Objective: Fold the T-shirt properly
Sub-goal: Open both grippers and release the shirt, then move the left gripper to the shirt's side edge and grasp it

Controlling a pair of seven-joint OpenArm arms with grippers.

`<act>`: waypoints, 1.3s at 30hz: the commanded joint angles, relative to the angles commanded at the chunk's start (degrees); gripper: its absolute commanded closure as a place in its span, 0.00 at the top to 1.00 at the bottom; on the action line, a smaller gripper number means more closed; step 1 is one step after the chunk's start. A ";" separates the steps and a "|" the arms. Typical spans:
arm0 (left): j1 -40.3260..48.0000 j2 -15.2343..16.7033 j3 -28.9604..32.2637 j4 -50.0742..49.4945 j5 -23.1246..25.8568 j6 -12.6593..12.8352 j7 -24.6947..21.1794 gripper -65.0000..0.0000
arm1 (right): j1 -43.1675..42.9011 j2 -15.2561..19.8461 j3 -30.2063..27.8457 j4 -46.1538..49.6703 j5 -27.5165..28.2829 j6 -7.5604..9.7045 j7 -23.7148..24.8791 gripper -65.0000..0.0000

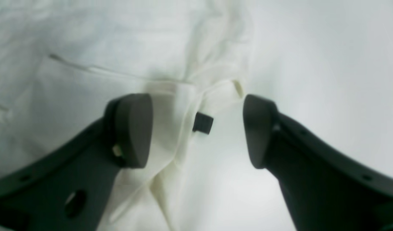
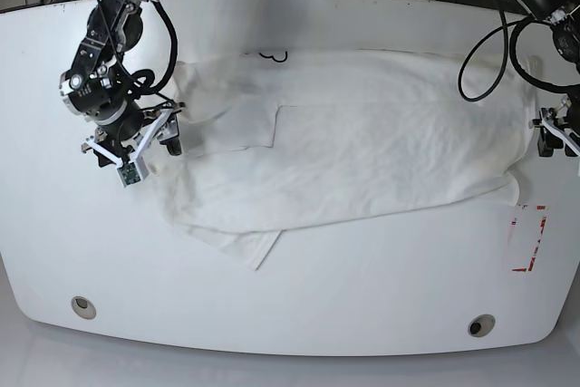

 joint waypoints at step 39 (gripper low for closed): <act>-28.48 -0.35 6.59 -54.86 16.88 0.00 -26.99 0.50 | 3.96 -0.53 -0.35 -6.07 0.26 0.00 0.00 0.65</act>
